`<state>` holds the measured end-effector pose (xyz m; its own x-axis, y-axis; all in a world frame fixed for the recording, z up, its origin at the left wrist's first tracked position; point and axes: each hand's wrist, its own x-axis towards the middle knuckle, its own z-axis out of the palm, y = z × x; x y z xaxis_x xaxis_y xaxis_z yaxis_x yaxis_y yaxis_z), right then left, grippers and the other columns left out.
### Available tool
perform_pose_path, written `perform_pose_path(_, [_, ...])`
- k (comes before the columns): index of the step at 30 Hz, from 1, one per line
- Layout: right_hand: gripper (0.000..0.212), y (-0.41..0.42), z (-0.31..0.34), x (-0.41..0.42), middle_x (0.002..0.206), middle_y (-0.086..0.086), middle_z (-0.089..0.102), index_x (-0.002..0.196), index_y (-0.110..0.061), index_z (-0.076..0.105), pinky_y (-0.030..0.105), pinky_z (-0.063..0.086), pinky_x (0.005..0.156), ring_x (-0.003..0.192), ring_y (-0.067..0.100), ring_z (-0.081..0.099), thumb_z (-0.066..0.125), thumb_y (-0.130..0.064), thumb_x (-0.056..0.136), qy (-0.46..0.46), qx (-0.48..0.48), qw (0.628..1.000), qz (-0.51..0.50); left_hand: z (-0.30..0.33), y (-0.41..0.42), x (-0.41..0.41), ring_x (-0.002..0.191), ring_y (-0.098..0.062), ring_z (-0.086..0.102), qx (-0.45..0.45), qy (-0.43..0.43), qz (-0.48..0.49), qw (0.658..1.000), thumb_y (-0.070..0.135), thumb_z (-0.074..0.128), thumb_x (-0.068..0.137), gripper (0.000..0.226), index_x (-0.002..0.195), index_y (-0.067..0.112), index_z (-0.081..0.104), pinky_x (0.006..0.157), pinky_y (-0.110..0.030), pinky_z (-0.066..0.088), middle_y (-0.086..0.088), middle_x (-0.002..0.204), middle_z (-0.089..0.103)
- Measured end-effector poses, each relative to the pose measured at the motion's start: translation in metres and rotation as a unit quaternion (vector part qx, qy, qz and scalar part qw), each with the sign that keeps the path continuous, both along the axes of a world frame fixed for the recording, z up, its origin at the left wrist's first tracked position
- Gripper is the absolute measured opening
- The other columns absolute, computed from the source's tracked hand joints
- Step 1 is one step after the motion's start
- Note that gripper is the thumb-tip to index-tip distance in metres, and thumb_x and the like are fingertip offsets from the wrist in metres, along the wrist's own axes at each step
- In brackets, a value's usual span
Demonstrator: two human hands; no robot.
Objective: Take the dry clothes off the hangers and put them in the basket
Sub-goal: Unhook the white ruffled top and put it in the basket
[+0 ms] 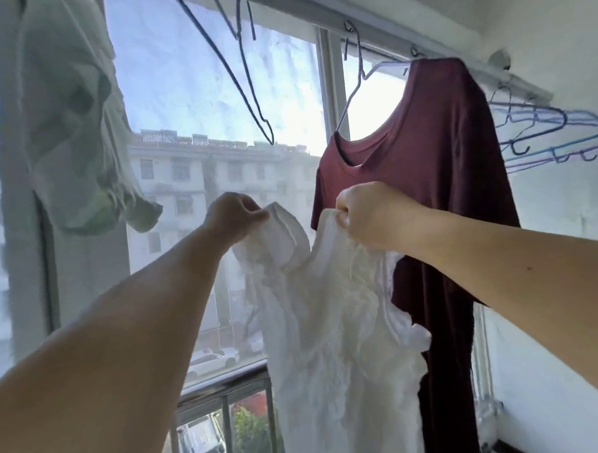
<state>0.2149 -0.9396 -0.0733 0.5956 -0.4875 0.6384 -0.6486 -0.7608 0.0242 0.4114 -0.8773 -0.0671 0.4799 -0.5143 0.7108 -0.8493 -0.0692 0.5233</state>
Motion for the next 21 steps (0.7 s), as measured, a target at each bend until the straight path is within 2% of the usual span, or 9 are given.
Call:
perform_pose_path(3, [0.022,-0.004,-0.018,-0.001,0.097,0.010,0.058,0.102,-0.009,0.059,0.032,0.043,0.074,0.085,0.025,0.052,0.042,-0.020,0.095,-0.023,0.044,0.999,0.022,-0.034,0.014,0.016,0.055,-0.016,0.049,0.038,0.000,0.036,0.999,0.025,0.063,0.085,0.018,0.073,0.012,0.062,0.048,-0.020,0.036,-0.001,0.060,0.055])
perform_pose_path(6, [0.024,-0.005,-0.046,-0.008,0.093,0.006,0.061,0.100,-0.007,0.063,0.032,0.047,0.074,0.088,0.026,0.060,0.043,-0.019,0.095,-0.049,0.130,0.988,0.060,-0.078,0.031,0.029,0.076,-0.022,0.052,0.081,-0.003,0.054,0.995,0.022,0.058,0.089,0.017,0.088,0.006,0.064,0.064,-0.026,0.038,-0.007,0.083,0.060])
perform_pose_path(7, [0.023,-0.006,-0.058,-0.009,0.089,0.002,0.060,0.101,-0.008,0.064,0.031,0.047,0.073,0.086,0.024,0.060,0.043,-0.018,0.095,-0.051,0.152,0.985,0.067,-0.095,0.039,0.032,0.077,-0.022,0.052,0.090,-0.005,0.054,0.994,0.020,0.056,0.090,0.016,0.089,0.005,0.063,0.064,-0.027,0.037,-0.007,0.085,0.058])
perform_pose_path(10, [0.019,-0.011,-0.092,-0.013,0.088,-0.004,0.058,0.100,-0.014,0.063,0.027,0.041,0.071,0.083,0.016,0.055,0.047,-0.021,0.095,-0.059,0.193,0.976,0.079,-0.141,0.061,0.041,0.067,-0.020,0.046,0.099,-0.004,0.037,0.994,0.013,0.053,0.091,0.013,0.078,0.009,0.053,0.053,-0.027,0.034,-0.004,0.070,0.051])
perform_pose_path(13, [0.018,-0.014,-0.132,-0.013,0.074,-0.010,0.054,0.097,-0.017,0.065,0.023,0.039,0.060,0.069,0.009,0.051,0.049,-0.024,0.095,-0.068,0.232,0.966,0.089,-0.190,0.081,0.055,0.062,-0.019,0.040,0.108,0.038,0.008,0.993,0.012,0.052,0.091,0.026,0.067,0.019,0.043,0.056,-0.031,0.032,0.000,0.062,0.043])
perform_pose_path(16, [0.018,-0.013,-0.173,-0.006,0.069,-0.010,0.053,0.095,-0.014,0.066,0.017,0.036,0.054,0.061,0.004,0.048,0.051,-0.024,0.094,-0.078,0.277,0.953,0.095,-0.237,0.101,0.058,0.060,-0.019,0.041,0.112,0.097,-0.025,0.989,0.016,0.053,0.093,0.025,0.070,0.021,0.045,0.062,-0.032,0.036,-0.001,0.063,0.044])
perform_pose_path(19, [0.017,-0.006,-0.208,0.001,0.070,-0.006,0.055,0.095,-0.012,0.067,0.014,0.037,0.050,0.059,0.005,0.050,0.053,-0.021,0.093,-0.099,0.309,0.941,0.094,-0.270,0.117,0.048,0.051,-0.008,0.042,0.106,0.131,-0.031,0.985,0.016,0.055,0.092,0.023,0.070,0.021,0.048,0.053,-0.025,0.036,-0.001,0.061,0.045])
perform_pose_path(21, [0.017,0.001,-0.227,0.004,0.076,-0.004,0.058,0.095,-0.014,0.067,0.016,0.038,0.052,0.064,0.008,0.052,0.053,-0.023,0.093,-0.109,0.324,0.935,0.090,-0.284,0.126,0.041,0.044,-0.003,0.040,0.095,0.156,-0.026,0.983,0.015,0.055,0.092,0.025,0.068,0.021,0.048,0.046,-0.017,0.034,0.000,0.059,0.045])
